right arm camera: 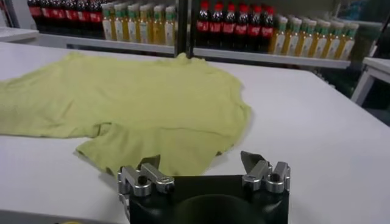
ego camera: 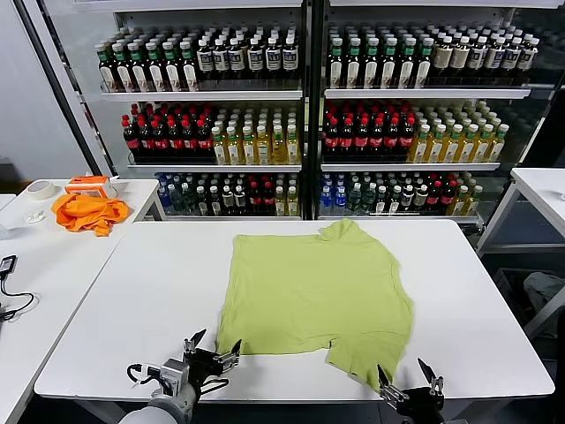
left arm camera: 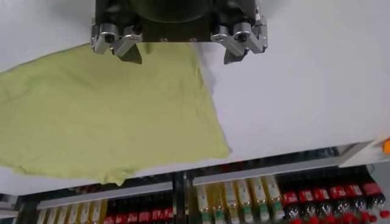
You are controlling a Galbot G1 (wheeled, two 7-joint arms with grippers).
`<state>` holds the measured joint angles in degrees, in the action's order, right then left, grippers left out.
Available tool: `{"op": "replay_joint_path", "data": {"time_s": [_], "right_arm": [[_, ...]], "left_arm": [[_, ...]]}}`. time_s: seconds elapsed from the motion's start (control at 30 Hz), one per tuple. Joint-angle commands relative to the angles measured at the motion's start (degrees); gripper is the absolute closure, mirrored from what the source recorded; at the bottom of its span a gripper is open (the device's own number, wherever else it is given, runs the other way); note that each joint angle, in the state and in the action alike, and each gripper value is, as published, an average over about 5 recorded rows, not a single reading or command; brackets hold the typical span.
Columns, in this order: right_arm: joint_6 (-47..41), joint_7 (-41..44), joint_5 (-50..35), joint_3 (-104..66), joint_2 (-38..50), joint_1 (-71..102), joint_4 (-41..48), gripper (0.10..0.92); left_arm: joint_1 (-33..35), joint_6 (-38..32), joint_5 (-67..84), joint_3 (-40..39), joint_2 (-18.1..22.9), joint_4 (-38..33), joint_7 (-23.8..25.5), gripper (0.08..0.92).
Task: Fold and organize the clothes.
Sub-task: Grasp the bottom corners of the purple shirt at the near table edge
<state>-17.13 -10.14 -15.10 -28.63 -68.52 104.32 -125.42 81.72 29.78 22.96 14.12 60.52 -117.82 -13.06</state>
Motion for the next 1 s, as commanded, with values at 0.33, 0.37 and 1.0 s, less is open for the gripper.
{"op": "replay_joint_path", "data": {"time_s": [0.33,0.37,1.0], "right_arm": [[-1.1,-0.1,-1.2,2.5,0.1,-1.1,1.1,0.318],[-1.2,0.0,-1.6,2.6,0.1,-1.4,1.3,0.344],[-1.5,2.3,-8.0,2.8,1.9,-8.1,5.1,0.866]], "left_arm": [[0.9,0.8,-2.2,-0.6,1.4,0.8,-0.1,0.217],[0.9,0.7,-2.3,-0.7,1.4,0.9,0.0,0.242],[-0.9,-1.8,-3.1,-1.2,0.6,2.5,2.9,0.778]]}}
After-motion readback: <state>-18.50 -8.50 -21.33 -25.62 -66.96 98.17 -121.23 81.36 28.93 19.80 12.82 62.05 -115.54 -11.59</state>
